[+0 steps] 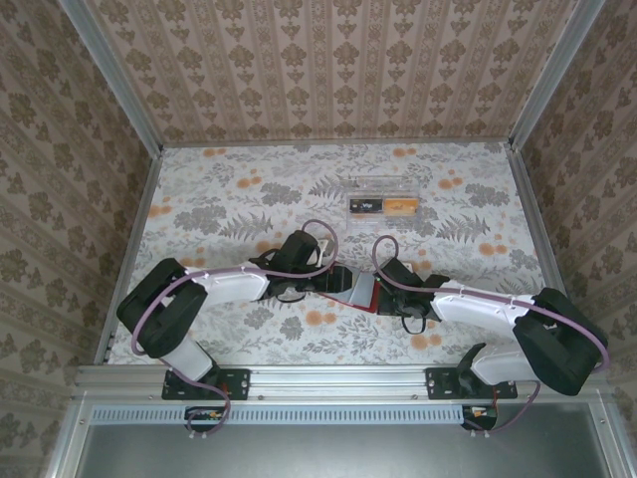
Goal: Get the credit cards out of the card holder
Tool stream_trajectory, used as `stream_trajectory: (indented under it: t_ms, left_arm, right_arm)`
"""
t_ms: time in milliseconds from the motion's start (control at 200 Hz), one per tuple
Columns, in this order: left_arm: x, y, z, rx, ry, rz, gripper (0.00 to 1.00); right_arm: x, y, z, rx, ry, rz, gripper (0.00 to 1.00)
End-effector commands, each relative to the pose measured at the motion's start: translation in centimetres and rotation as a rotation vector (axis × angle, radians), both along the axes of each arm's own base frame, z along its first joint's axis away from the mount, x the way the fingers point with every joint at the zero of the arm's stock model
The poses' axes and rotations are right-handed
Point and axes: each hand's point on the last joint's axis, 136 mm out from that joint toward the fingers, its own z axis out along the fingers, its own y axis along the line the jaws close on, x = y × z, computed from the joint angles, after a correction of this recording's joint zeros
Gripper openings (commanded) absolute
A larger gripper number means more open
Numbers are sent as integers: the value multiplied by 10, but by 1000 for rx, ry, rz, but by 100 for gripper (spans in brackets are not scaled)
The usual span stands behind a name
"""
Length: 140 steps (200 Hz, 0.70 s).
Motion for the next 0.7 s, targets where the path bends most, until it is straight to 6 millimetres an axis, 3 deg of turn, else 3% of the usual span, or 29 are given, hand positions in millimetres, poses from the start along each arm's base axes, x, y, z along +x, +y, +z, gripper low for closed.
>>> stream_trajectory:
  t_ms: [0, 390, 695]
  left_arm:
    - [4, -1, 5, 6, -21, -9, 79]
    - [-6, -12, -15, 31, 37, -55, 79]
    - [-18, -28, -5, -75, 64, -107, 82]
  right_arm:
    - [-10, -3, -10, 4, 45, -10, 6]
    - [-10, -2, -9, 15, 45, -8, 6]
    - [-10, -2, -11, 14, 47, -11, 6]
